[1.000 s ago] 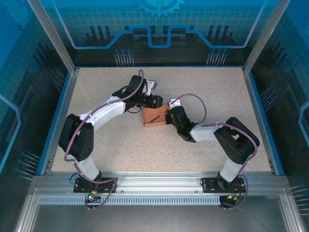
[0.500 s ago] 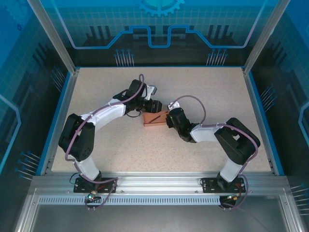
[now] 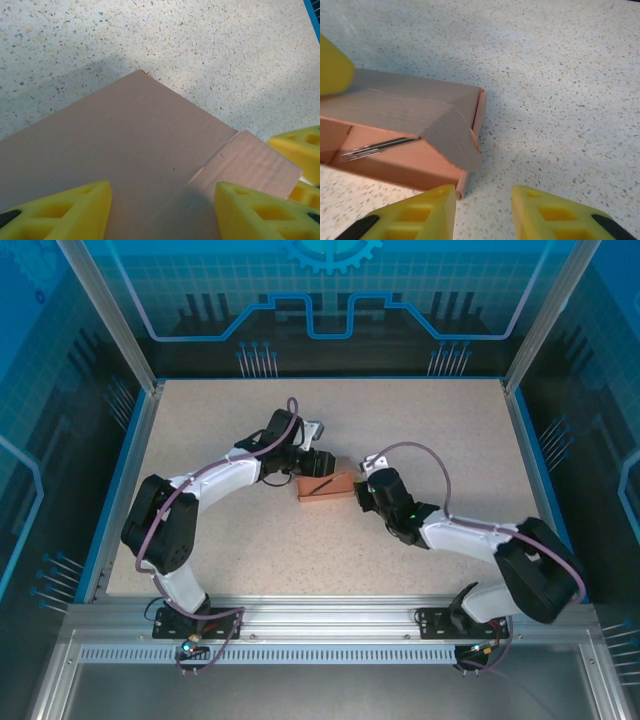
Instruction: Fold the paper box
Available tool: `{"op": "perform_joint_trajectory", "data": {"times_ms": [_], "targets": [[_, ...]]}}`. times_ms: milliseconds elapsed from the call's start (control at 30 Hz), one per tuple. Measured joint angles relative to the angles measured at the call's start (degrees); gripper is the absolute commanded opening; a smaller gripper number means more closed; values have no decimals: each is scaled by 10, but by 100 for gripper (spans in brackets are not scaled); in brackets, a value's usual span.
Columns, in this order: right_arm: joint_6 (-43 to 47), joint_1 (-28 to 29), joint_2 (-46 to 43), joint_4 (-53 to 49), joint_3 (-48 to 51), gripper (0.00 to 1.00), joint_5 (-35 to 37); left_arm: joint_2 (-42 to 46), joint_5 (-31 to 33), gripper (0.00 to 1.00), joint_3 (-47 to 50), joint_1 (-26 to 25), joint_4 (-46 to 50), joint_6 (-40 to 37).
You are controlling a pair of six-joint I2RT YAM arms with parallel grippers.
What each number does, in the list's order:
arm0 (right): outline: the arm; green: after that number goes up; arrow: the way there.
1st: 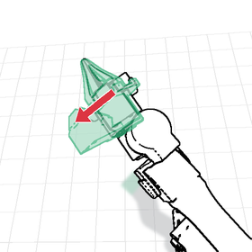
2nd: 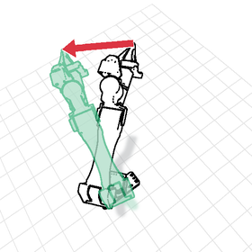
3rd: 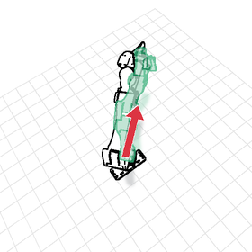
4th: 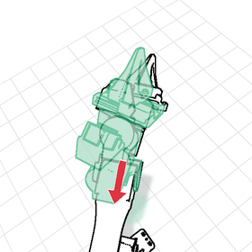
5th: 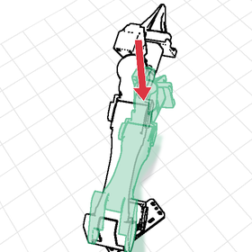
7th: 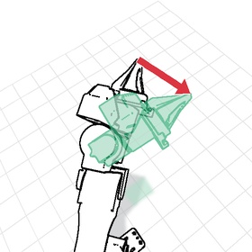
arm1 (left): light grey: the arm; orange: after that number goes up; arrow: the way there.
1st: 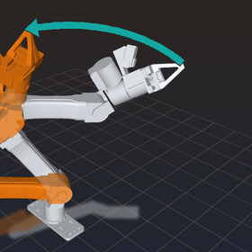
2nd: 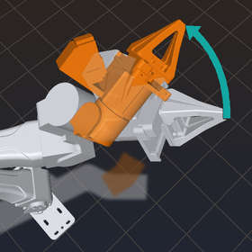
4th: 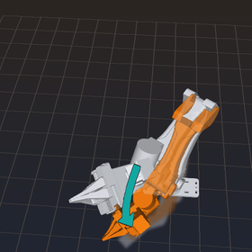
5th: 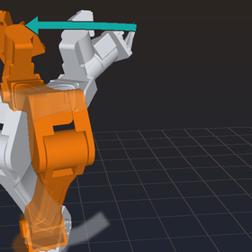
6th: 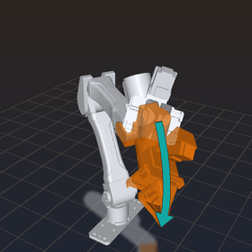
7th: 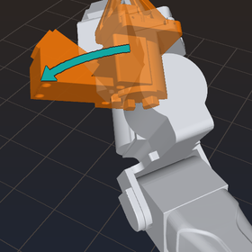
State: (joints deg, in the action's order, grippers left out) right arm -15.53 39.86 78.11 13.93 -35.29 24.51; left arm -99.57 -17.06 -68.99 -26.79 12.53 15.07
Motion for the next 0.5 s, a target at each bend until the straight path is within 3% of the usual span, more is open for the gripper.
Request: {"op": "perform_joint_trajectory", "data": {"times_ms": [233,500], "targets": [[6,-24,-67,-86,-39,42,-74,0,0,59,6,-2,-9,0],[-14,-124,29,-142,-168,43,-204,0,0,58,21,-7,-25,12]]}}
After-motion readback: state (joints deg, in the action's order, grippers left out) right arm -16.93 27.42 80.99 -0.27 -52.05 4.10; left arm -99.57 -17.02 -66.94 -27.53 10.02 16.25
